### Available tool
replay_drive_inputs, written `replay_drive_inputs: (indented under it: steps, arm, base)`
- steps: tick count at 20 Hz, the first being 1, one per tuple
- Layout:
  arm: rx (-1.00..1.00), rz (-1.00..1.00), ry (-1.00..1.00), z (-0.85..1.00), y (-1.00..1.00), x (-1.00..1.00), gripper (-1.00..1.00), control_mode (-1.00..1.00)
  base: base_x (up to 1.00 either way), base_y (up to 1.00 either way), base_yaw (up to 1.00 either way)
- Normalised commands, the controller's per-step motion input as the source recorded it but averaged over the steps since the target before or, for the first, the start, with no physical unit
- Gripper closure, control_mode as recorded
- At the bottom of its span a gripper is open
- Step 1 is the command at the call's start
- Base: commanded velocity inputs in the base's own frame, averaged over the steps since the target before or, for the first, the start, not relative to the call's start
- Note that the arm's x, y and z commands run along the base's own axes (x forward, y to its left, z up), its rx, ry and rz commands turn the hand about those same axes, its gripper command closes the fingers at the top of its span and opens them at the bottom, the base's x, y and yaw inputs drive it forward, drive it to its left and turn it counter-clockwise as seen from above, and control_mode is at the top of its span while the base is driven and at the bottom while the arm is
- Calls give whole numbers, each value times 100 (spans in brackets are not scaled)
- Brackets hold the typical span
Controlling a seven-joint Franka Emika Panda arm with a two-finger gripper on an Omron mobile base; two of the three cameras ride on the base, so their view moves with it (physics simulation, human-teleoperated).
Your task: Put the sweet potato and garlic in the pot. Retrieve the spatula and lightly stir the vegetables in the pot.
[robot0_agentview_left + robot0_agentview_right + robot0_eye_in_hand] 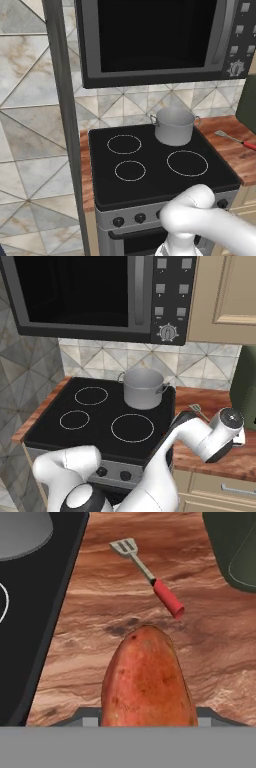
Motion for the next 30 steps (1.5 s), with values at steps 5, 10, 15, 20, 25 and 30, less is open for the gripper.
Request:
replay_drive_inputs:
  steps: [5, 10, 15, 20, 25, 30]
  arm:
    - [-1, 0, -12, 37, 59, -15, 100, -100]
    - [0, 5, -20, 45, 57, -3, 100, -100]
    - [0, 10, -16, 46, 52, 0, 100, -100]
    - [0, 16, -22, 41, 47, 1, 100, -100]
    - [0, 17, -23, 43, 43, 9, 100, -100]
    - [0, 13, -20, 38, 44, 15, 100, -100]
  base:
    - [0, 0, 0]
    - [0, 0, 0]
    - [0, 0, 0]
    - [0, 0, 0]
    - [0, 0, 0]
    - [0, 0, 0]
